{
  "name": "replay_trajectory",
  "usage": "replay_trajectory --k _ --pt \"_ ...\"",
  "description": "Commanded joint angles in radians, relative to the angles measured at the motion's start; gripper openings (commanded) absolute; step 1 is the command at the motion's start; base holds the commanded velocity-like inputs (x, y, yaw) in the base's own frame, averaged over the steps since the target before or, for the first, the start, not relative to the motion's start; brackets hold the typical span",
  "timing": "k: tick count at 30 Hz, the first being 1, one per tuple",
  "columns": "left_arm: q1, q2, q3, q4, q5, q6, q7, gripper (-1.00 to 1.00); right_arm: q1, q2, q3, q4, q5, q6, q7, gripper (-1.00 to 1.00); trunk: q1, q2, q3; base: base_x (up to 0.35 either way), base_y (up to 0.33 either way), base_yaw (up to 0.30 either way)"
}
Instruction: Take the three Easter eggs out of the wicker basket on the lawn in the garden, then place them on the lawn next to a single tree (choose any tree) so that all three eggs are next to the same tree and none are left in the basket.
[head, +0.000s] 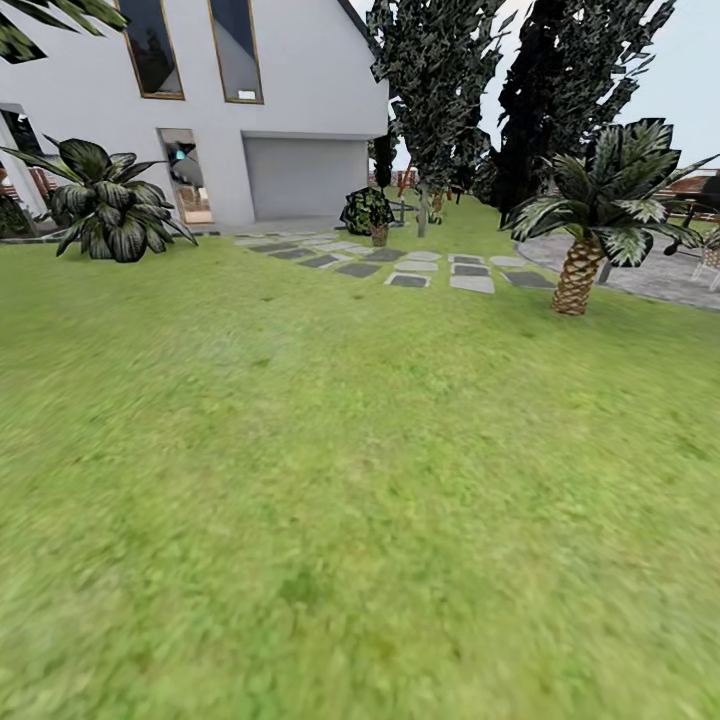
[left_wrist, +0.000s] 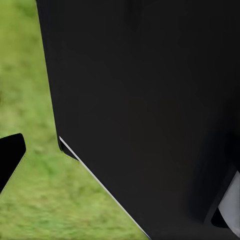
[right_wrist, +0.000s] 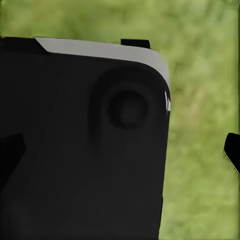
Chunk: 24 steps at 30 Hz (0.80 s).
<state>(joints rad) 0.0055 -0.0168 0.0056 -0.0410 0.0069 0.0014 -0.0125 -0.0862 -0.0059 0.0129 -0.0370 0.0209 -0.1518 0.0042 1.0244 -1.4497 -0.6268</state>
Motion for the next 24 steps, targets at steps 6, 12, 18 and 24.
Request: replay_trajectory --k 6,12,18,24 --pt "0.001 0.000 0.001 -0.002 0.001 0.000 -0.001 1.00 -0.001 0.000 0.001 0.001 0.002 -0.003 0.000 1.00 0.001 0.000 -0.001 0.325 0.000 0.000" --pt "0.001 0.000 0.001 -0.002 0.001 0.000 -0.001 1.00 -0.001 0.000 0.001 0.001 0.002 -0.003 0.000 1.00 0.001 0.000 -0.001 0.325 0.000 0.000" --pt "0.001 0.000 0.001 -0.002 0.001 0.000 -0.001 1.00 -0.001 0.000 0.001 0.001 0.002 -0.003 0.000 1.00 0.001 0.000 -0.001 0.325 0.000 0.000" --pt "0.001 0.000 0.001 -0.002 0.001 0.000 -0.001 1.00 -0.001 0.000 0.001 0.000 0.002 -0.003 0.000 1.00 0.001 0.000 -0.001 0.325 0.000 0.000"
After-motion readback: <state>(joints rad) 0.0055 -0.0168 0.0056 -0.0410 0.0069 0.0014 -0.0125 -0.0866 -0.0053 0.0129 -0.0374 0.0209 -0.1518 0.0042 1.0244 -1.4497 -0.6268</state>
